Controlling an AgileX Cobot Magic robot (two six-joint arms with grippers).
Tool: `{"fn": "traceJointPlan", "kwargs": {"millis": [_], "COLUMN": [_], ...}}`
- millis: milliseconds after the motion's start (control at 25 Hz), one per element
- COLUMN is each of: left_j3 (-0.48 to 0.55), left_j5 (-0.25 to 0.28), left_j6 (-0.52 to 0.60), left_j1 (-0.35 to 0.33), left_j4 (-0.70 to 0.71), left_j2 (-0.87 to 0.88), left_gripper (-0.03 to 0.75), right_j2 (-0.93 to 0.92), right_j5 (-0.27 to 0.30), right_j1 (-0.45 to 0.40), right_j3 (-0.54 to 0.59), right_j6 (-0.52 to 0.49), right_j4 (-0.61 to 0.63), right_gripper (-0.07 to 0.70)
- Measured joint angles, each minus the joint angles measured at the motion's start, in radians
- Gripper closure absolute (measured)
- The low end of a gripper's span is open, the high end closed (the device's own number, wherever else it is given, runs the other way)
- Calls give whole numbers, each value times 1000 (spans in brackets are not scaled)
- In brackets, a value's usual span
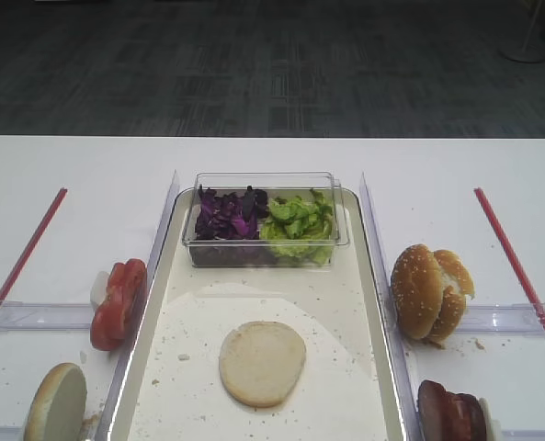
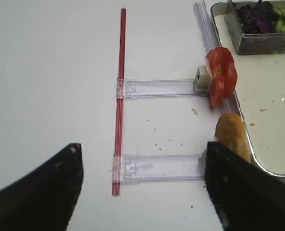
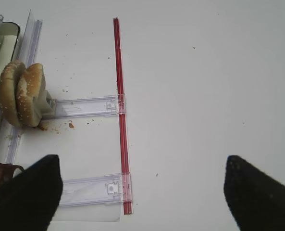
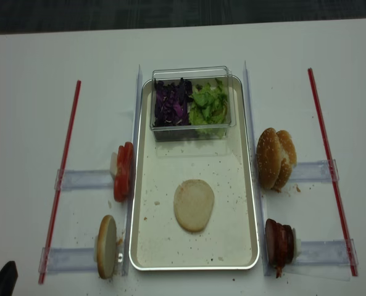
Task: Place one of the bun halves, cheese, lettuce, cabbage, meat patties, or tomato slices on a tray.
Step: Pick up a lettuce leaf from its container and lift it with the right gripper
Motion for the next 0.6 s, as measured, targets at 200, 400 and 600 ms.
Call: {"fn": "traceJointPlan", "kwargs": {"millis": [200,400,600], "left_j3": [0,0,0], "left_j5": [0,0,0], "left_j6": [0,0,0], "left_j1": [0,0,0], "left_j4": [0,0,0], "left_j2": [0,0,0], "left_gripper": [225,225,225], "right_j2": [0,0,0], "right_j5": [0,0,0], "right_j1": [0,0,0], "right_j3": [0,0,0], "right_j6": [0,0,0], "right_j4": [0,0,0], "right_gripper": [-60,-60,-60]}}
